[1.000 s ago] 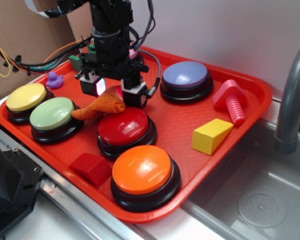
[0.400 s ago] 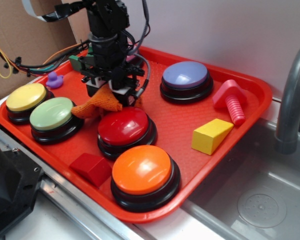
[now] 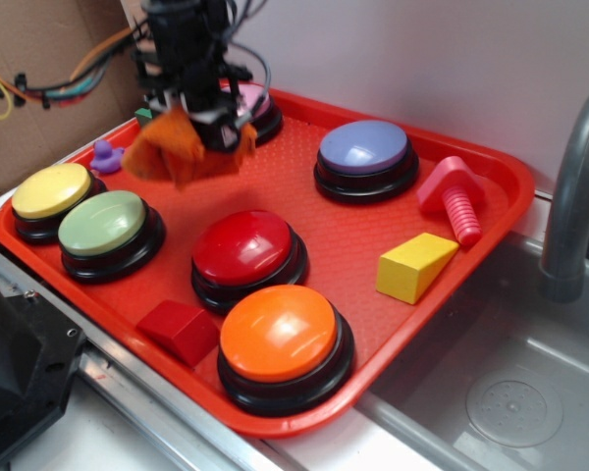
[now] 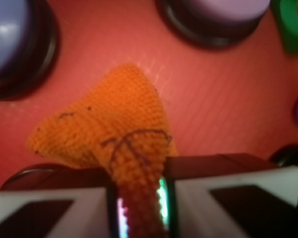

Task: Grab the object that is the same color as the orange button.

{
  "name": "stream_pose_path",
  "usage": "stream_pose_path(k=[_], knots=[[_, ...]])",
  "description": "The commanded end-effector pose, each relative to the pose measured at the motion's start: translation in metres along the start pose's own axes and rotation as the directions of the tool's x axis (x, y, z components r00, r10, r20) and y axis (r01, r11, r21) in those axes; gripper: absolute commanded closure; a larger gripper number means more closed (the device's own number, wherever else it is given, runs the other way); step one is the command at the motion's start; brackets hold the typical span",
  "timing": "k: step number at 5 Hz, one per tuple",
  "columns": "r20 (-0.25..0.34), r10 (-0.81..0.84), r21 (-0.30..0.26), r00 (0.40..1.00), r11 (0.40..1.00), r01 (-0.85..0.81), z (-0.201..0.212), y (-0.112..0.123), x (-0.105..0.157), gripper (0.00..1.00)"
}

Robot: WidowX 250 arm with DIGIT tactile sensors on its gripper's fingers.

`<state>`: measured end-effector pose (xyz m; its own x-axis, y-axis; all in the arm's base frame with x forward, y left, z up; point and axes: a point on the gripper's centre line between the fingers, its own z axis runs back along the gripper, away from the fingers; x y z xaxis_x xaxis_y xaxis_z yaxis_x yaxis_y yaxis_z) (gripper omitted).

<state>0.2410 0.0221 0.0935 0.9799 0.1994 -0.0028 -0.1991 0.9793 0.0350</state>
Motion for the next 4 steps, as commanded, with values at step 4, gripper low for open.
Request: stream_pose_path(k=[4], knots=[[0.206,-0.093,-0.046,0.974,0.993,0.104,0.087,0.053,0.011,0.92]])
